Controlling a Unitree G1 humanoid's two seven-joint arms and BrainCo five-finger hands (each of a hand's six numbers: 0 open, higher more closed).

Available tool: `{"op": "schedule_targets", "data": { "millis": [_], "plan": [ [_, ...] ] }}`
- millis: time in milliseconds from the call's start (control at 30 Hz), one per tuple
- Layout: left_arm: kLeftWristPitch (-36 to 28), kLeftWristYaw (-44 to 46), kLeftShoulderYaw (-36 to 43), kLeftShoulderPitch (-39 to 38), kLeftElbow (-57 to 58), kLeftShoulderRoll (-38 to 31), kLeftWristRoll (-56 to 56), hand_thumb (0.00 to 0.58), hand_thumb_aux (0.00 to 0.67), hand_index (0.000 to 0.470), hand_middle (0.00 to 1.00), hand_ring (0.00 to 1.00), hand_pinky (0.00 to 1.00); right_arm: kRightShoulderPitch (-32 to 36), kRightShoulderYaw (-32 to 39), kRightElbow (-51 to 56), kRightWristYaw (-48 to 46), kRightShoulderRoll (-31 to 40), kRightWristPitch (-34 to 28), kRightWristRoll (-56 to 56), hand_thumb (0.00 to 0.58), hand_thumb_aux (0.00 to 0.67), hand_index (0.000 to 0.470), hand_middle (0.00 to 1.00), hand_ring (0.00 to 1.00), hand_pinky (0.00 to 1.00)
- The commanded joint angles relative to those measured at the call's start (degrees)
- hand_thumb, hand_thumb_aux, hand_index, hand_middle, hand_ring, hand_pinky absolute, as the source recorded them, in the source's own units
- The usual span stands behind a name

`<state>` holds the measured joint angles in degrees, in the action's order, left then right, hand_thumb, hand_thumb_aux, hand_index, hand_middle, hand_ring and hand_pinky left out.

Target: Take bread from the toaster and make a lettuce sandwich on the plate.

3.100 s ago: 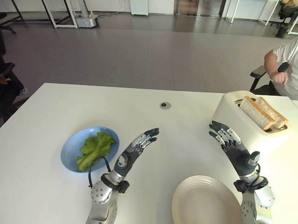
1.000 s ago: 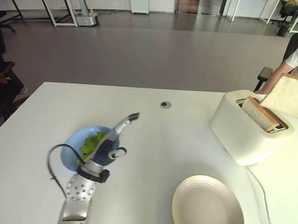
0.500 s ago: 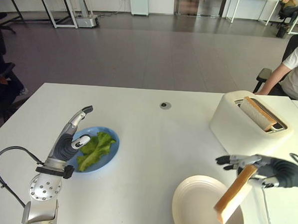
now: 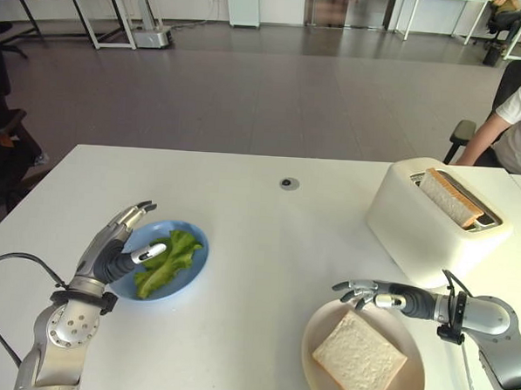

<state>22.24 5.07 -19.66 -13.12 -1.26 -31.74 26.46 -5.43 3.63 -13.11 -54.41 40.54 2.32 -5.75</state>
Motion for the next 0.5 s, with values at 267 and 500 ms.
{"op": "schedule_targets", "data": {
  "millis": [267,500],
  "plan": [
    [-8.5,-4.0,8.3,-0.8,6.6,-5.8,16.2,0.179,0.113,0.079,0.0,0.0,0.0,-0.7,-1.0,-2.6,3.1,-0.8,0.9,-1.7,0.0,0.0,0.0,0.0,0.0,0.0],
    [-10.0,-4.0,12.5,0.1,10.6,-6.8,15.3,0.172,0.108,0.076,0.0,0.0,0.0,-1.0,-0.9,-3.3,4.3,-0.9,1.5,-1.4,0.0,0.0,0.0,0.0,0.0,0.0]
  ]
}}
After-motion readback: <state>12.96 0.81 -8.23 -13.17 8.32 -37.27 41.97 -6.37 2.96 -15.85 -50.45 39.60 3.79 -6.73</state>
